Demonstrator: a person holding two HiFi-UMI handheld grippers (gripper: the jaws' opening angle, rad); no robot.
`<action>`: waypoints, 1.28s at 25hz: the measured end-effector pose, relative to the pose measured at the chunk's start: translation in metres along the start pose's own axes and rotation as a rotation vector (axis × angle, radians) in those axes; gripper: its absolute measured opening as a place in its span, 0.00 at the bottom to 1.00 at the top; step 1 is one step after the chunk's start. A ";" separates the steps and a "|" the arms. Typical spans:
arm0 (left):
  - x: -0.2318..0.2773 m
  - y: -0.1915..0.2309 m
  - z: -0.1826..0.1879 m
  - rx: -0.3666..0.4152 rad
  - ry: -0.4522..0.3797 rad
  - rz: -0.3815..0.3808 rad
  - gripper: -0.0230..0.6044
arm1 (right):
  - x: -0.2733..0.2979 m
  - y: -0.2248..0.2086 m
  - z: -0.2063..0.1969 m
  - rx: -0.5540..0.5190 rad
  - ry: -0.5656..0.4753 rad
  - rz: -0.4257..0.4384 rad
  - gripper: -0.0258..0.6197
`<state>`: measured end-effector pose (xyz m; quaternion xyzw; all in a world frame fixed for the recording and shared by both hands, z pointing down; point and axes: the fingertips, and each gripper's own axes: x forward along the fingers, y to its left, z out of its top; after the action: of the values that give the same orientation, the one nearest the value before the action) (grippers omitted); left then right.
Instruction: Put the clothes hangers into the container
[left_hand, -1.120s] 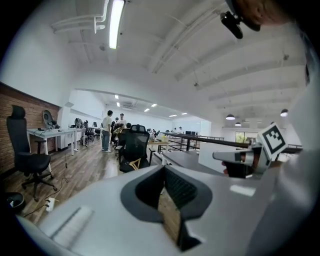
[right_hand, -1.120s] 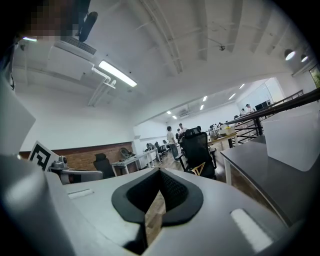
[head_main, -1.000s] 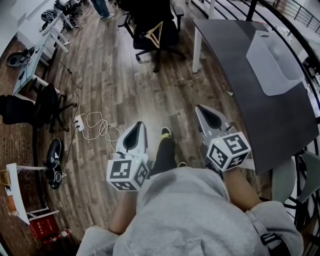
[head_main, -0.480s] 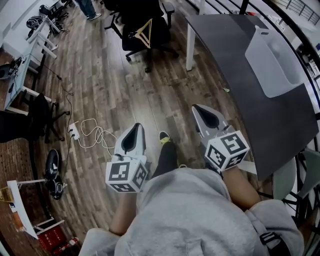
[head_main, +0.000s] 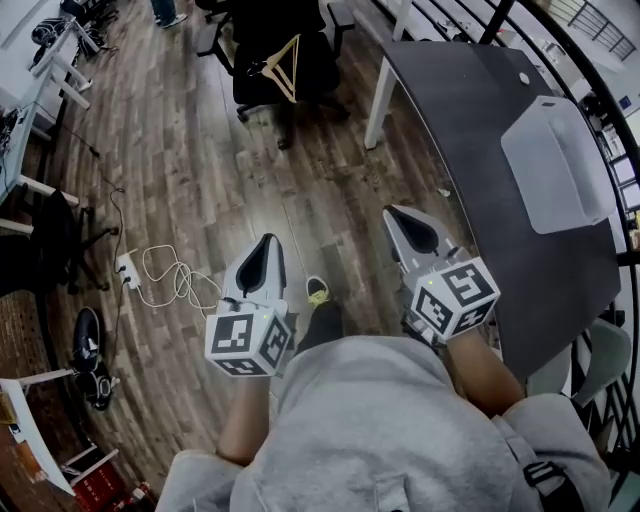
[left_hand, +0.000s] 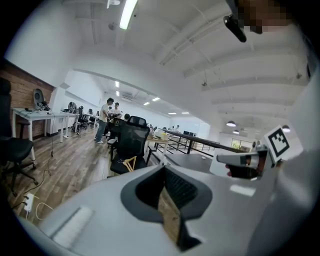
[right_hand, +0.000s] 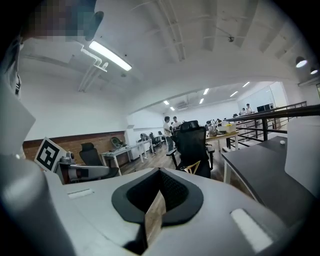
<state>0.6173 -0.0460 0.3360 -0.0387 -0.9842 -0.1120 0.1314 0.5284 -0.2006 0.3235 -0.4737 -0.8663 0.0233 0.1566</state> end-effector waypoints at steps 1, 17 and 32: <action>0.006 0.009 0.003 -0.007 -0.002 0.005 0.05 | 0.010 0.000 0.004 -0.010 0.006 0.001 0.04; 0.090 0.120 0.030 -0.043 0.046 0.049 0.05 | 0.156 -0.013 0.022 0.011 0.067 0.020 0.04; 0.112 0.138 0.039 -0.067 0.044 -0.003 0.05 | 0.184 -0.008 0.031 -0.020 0.084 0.004 0.04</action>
<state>0.5143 0.1024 0.3580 -0.0391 -0.9769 -0.1458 0.1514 0.4201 -0.0491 0.3420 -0.4777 -0.8581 -0.0049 0.1883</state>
